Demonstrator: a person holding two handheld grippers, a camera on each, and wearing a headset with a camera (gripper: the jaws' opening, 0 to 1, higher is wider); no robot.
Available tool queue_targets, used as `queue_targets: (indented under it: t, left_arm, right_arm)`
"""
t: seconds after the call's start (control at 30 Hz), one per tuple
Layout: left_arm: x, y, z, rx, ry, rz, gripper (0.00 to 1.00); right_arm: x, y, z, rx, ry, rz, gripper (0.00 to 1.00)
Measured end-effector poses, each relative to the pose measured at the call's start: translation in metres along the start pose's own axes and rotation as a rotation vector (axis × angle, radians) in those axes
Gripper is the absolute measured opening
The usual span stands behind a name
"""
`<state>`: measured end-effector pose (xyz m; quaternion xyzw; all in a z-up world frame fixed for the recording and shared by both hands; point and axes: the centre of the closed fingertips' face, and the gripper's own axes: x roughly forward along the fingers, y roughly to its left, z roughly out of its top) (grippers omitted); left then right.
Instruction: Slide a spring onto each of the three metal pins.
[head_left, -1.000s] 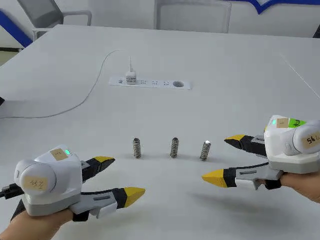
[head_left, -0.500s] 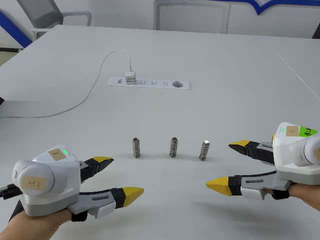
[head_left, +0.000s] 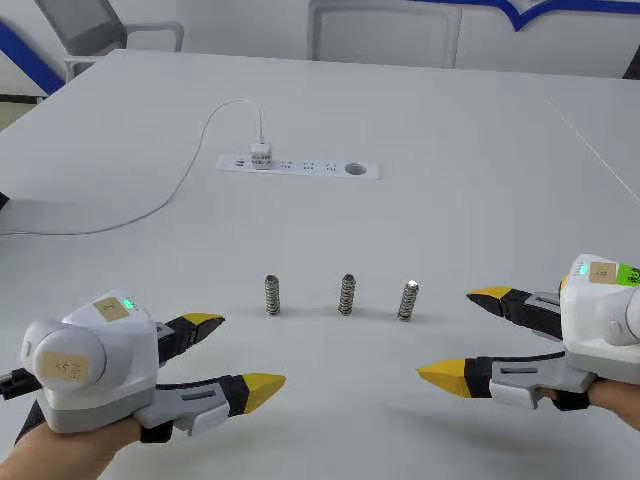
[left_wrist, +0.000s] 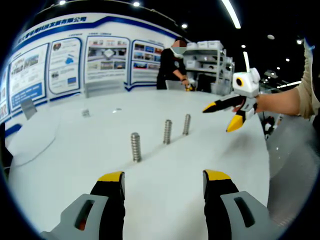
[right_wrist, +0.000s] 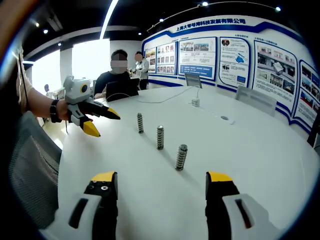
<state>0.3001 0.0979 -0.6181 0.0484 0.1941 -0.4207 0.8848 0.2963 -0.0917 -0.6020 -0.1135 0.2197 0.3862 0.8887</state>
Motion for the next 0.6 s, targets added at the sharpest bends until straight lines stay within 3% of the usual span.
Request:
queue_targets:
  t: [0.6]
  left_arm:
    - [-0.0014,0.002,-0.0005,-0.005,-0.002,0.006,0.64]
  right_arm:
    - [-0.0017,0.0,-0.0003,0.005,-0.008,-0.013,0.73]
